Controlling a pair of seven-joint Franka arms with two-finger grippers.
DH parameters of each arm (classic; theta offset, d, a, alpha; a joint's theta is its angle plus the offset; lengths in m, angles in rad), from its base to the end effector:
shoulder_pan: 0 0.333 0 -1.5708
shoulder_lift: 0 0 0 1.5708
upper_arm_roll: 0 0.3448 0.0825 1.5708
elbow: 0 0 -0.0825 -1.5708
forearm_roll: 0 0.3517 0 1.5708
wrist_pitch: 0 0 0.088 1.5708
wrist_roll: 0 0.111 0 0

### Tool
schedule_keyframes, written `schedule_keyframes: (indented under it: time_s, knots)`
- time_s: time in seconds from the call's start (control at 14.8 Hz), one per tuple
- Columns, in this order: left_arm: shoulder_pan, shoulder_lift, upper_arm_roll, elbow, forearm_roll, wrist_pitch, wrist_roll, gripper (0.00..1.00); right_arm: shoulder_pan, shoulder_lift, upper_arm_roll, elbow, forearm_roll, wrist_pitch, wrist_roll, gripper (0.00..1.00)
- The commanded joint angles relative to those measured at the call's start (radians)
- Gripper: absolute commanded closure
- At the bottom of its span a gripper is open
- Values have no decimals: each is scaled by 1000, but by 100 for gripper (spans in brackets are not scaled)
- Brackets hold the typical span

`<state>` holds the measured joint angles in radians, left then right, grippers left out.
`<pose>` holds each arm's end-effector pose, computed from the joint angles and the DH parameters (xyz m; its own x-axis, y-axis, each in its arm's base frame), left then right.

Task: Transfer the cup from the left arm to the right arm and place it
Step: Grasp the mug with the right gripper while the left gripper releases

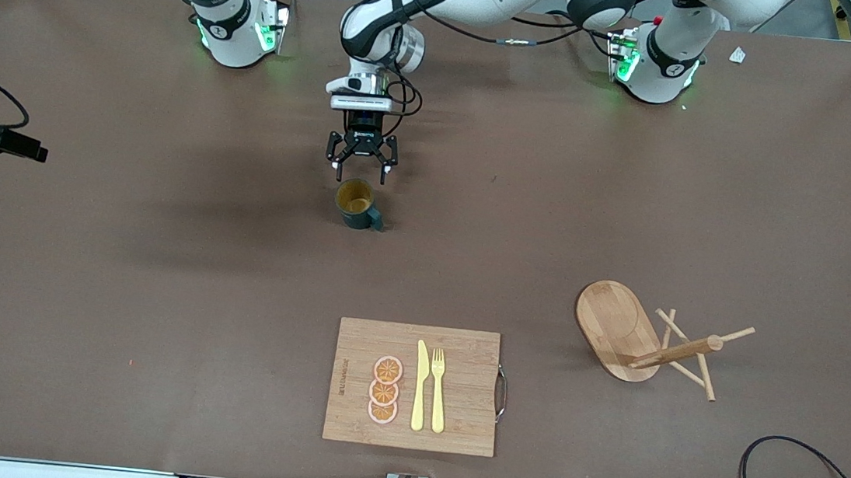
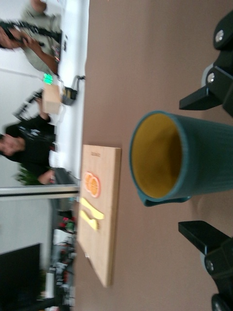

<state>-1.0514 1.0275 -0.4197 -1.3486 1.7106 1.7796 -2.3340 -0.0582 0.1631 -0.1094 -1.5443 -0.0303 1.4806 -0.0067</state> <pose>0.2483 -0.6892 0.1810 0.3766 0.0917 0.9218 0.0568 -0.9955 0.0758 0.5500 -0.0917 0.5663 0.9611 -0.1612 -0.2241 -0.1547 -0.9869 0.0462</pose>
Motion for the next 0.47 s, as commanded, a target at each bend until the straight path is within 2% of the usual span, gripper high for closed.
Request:
schedule_keyframes:
  time_s: [0.0,0.27,0.41]
  knots:
    - [144,-70,-138,-20,-133,57,97,0,6,-8,13,9,-7,-3,213,0]
    - [458,-118,-440,-20,-360,50,290,0,165,4,17,-3,-10,-10,777,0]
    - [665,-142,-597,-21,-468,43,446,0,230,7,17,-22,-2,6,948,0]
